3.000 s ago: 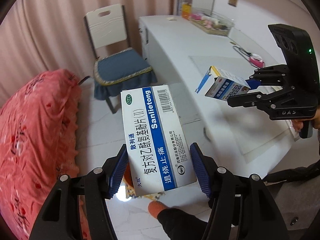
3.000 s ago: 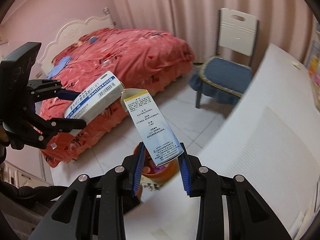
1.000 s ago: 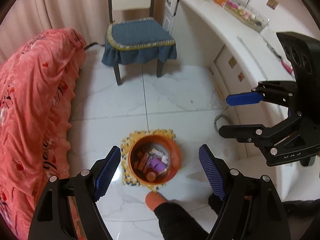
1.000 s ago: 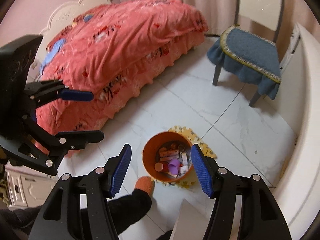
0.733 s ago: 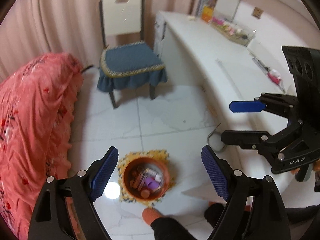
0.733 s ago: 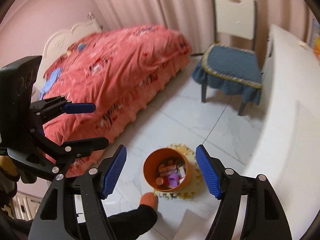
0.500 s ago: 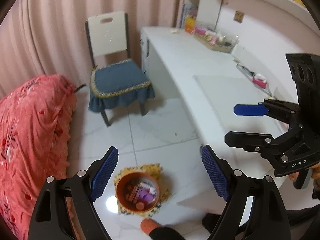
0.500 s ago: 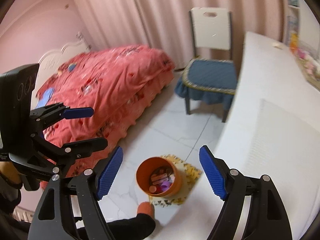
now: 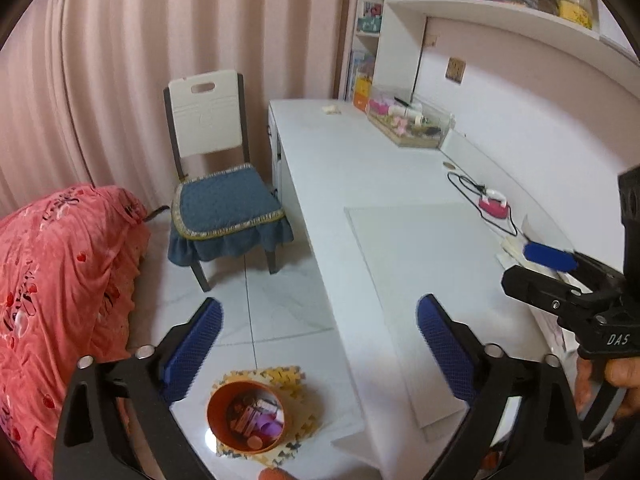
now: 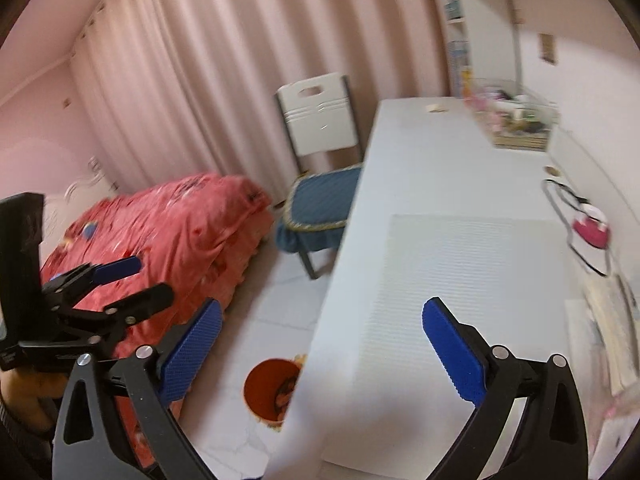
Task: Collect trash
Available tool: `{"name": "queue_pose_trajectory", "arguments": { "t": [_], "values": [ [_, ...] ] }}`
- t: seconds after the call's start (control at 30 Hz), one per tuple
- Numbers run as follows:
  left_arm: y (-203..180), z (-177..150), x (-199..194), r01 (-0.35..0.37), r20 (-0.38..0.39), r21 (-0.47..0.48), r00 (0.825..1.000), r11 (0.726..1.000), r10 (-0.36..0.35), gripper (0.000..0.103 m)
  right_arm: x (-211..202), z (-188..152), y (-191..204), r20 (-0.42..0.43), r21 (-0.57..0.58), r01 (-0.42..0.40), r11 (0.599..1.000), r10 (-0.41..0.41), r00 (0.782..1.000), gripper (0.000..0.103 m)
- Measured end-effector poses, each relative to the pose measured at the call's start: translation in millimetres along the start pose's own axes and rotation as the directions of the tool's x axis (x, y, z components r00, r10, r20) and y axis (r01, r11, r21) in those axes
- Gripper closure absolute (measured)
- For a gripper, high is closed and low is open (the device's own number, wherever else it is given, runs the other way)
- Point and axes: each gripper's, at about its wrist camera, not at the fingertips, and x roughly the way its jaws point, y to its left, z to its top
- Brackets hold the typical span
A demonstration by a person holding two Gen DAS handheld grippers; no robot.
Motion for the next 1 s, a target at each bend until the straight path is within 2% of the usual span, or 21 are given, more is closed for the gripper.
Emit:
{"name": "queue_pose_trajectory", "arguments": {
  "t": [0.13,0.33,0.4,0.5,0.57,0.7,0.8,1.0],
  "values": [
    [-11.3,3.1,-5.4,-0.074,0.022,-0.015,0.997,0.997,0.074,0.006,-14.3,-4.1,-15.8,0.038,0.028,0.086,0.996,-0.087,0.995,0.005],
    [-22.2,4.5,-17.4,-0.097,0.072,-0.074,0.992,0.993,0.102,0.006,-24.7,-10.9,-24.9,0.048,0.043,0.094,0.995,-0.096,0.994,0.005],
    [-23.5,5.7,-18.1,-0.086,0.071,-0.095,0.993,0.992,0.093,0.006,-25.0,-11.3,-27.0,0.042,0.037,0.098,0.995,-0.099,0.994,0.005],
    [-20.9,6.6,-19.6,-0.026,0.084,-0.143,0.996,0.989,0.038,0.006,-24.6,-10.4,-28.4,0.037,0.036,0.093,0.995,-0.094,0.995,0.005],
    [-19.1,7.1,-17.4,-0.021,0.075,-0.159,0.997,0.987,0.033,0.006,-24.0,-9.1,-27.7,0.041,0.03,0.09,0.995,-0.091,0.995,0.005],
    [-21.2,7.5,-15.0,-0.116,0.059,-0.135,0.99,0.984,0.125,0.006,-23.0,-8.9,-24.8,0.045,0.023,0.088,0.996,-0.089,0.995,0.005],
    [-28.1,3.2,-14.9,-0.163,0.057,-0.092,0.984,0.982,0.168,0.006,-21.0,-8.7,-24.9,0.044,0.025,0.086,0.996,-0.087,0.995,0.005],
    [-31.2,0.6,-17.8,-0.156,0.061,-0.072,0.985,0.985,0.16,0.006,-17.6,-7.6,-22.5,0.045,0.023,0.079,0.997,-0.08,0.996,0.005]
  ]
}}
